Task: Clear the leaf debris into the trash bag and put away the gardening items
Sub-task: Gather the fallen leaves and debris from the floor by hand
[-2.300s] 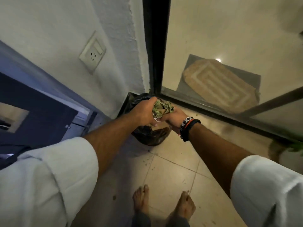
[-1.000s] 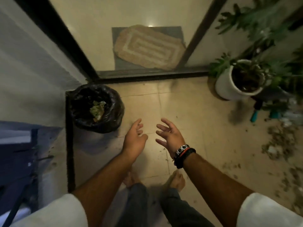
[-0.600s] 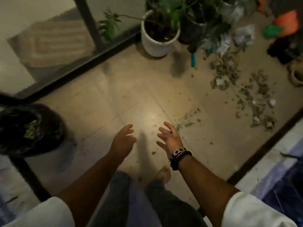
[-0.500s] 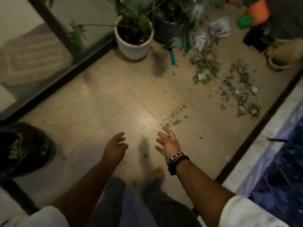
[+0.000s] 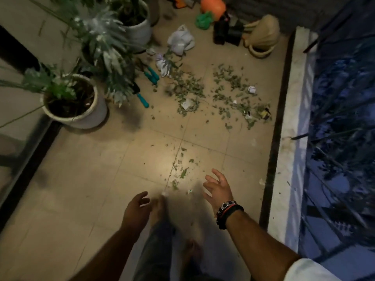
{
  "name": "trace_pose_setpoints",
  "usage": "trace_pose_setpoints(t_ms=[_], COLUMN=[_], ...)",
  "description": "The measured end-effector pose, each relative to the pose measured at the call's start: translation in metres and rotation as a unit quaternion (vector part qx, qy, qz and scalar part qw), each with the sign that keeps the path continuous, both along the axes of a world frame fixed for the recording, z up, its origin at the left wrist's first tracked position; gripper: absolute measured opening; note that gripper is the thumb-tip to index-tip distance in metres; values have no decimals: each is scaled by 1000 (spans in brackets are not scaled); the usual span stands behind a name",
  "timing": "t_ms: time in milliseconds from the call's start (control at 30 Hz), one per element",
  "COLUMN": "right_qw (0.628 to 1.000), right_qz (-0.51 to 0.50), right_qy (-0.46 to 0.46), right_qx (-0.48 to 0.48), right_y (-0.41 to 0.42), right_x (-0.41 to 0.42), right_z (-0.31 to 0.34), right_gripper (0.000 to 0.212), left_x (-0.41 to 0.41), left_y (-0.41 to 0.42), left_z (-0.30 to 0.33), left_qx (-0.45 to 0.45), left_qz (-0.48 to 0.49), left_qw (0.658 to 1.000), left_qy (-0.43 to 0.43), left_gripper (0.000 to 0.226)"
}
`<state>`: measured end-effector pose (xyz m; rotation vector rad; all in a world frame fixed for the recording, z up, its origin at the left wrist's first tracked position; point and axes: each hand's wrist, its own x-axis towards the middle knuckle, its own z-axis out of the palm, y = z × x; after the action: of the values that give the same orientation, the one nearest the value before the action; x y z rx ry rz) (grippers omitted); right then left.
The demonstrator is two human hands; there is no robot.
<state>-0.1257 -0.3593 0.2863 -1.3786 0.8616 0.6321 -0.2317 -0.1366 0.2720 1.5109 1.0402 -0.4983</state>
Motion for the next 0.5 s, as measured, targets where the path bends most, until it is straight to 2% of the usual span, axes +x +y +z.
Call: trace_pose_setpoints(t_ms=[200, 367, 500], right_qw=[998, 993, 985], right_qz=[-63, -115, -172], right_qy=[0, -13, -13], right_qx=[3, -6, 21], right_y=[-9, -22, -45], right_x=[71, 137, 183], right_z=[-7, -35, -51], right_gripper=[52, 50, 45], left_x=[113, 204, 261], left_y=[8, 4, -13], left_z=[-12, -49, -65], left_qx=[-28, 4, 17], left_qz=[-48, -138, -145], left_qw=[998, 990, 989], left_qy=[-18, -31, -20], left_gripper=[49, 49, 48])
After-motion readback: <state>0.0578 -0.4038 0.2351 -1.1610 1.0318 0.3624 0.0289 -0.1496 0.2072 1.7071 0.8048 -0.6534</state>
